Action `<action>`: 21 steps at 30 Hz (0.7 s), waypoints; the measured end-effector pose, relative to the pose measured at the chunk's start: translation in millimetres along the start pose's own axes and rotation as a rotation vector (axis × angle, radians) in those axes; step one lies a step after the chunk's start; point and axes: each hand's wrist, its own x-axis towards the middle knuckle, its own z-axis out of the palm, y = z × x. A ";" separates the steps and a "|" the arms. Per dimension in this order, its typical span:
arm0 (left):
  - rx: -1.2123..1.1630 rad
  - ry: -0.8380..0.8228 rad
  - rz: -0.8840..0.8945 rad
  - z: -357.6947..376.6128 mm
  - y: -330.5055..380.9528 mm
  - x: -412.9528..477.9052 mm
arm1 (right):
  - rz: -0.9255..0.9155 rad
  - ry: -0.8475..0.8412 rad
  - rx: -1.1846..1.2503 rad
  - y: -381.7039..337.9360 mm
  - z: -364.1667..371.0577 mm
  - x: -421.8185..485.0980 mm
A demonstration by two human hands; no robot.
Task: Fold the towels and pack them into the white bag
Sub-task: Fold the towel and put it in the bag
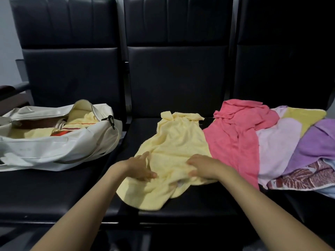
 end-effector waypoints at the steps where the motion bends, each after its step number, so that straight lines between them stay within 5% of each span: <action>1: 0.007 0.021 -0.026 2.7 -3.5 -0.3 | 0.110 0.085 -0.036 7.8 -3.6 0.3; 4: 0.108 0.180 -0.045 9.8 -8.2 -5.0 | 0.336 0.359 -0.210 21.4 -9.3 -8.2; 8: 0.042 0.480 0.212 14.4 -12.9 -16.8 | 0.117 0.542 0.051 8.4 -10.4 -13.5; 11: -0.131 0.563 0.409 19.6 -8.7 -30.0 | -0.079 0.425 0.116 -7.4 -11.6 -22.8; 15: -0.239 0.229 0.461 36.8 13.9 -50.0 | -0.066 0.042 0.039 -2.9 -6.6 -35.8; 17: -0.081 0.174 0.487 47.7 17.2 -46.0 | -0.020 0.054 0.038 1.5 -4.8 -38.7; 21: -0.084 0.320 0.405 44.8 11.5 -38.0 | 0.004 0.112 -0.013 5.1 -0.8 -38.3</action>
